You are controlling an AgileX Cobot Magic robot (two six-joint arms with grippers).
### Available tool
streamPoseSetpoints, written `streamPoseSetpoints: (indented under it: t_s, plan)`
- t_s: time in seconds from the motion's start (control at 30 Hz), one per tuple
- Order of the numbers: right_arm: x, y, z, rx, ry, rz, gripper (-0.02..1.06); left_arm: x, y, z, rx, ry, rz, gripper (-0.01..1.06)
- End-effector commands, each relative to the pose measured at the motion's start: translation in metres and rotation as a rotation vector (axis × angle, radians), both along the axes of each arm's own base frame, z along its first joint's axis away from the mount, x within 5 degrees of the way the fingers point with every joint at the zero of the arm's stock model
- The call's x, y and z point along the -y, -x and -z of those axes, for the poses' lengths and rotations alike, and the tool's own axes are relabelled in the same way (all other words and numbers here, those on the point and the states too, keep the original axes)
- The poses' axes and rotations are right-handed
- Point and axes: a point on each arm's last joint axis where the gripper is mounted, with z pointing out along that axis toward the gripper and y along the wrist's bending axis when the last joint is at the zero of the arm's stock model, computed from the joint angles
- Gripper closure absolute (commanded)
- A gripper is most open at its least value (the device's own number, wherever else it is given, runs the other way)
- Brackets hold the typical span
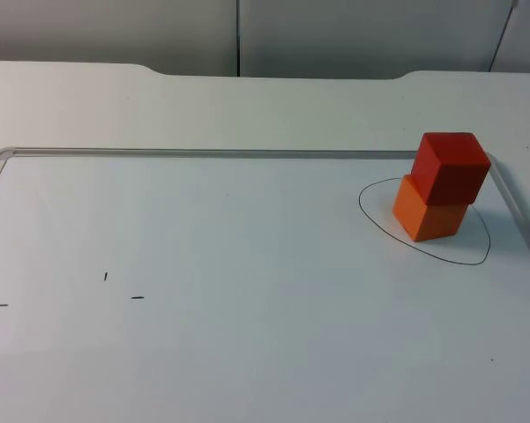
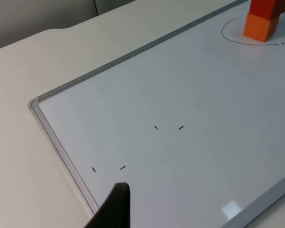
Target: Pick up one cube with the left hand and another cube with the right hand. First place the cube in the right hand at the target position, then stack the cube in the left hand on top.
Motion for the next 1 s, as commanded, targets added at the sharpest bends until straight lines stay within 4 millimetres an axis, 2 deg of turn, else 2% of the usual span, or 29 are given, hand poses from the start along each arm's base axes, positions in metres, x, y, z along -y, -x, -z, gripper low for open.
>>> streamPoseSetpoints:
  t_s: [0.0,0.1,0.2,0.27,0.3,0.43,0.63,0.97]
  plan:
    - [-0.001,0.0,0.001,-0.005,-0.015,-0.006,0.0,0.0,0.0,0.0,0.015,0.008,0.002,0.0]
    - [-0.002,-0.001,0.003,-0.013,-0.017,-0.012,0.0,0.0,0.0,0.0,0.015,0.008,0.002,0.0]
    - [-0.009,-0.014,0.015,-0.044,-0.033,-0.036,0.0,-0.001,-0.001,0.0,0.019,0.001,-0.004,0.0]
    - [-0.015,-0.028,0.03,-0.073,-0.03,-0.042,0.0,-0.001,-0.001,0.0,0.02,0.0,-0.005,0.0]
    - [-0.015,-0.028,0.03,-0.073,-0.03,-0.042,0.0,-0.001,-0.001,0.0,0.02,0.0,-0.005,0.0]
    - [-0.023,-0.05,0.06,-0.131,-0.022,-0.041,0.0,-0.001,-0.001,0.0,0.02,0.0,-0.005,0.0]
    - [-0.02,-0.053,0.062,-0.123,-0.018,-0.003,0.0,-0.001,-0.001,0.0,0.02,0.0,-0.005,0.0]
    - [-0.014,-0.056,0.073,-0.205,-0.013,0.094,0.0,-0.001,-0.001,0.0,0.021,-0.002,-0.006,0.0]
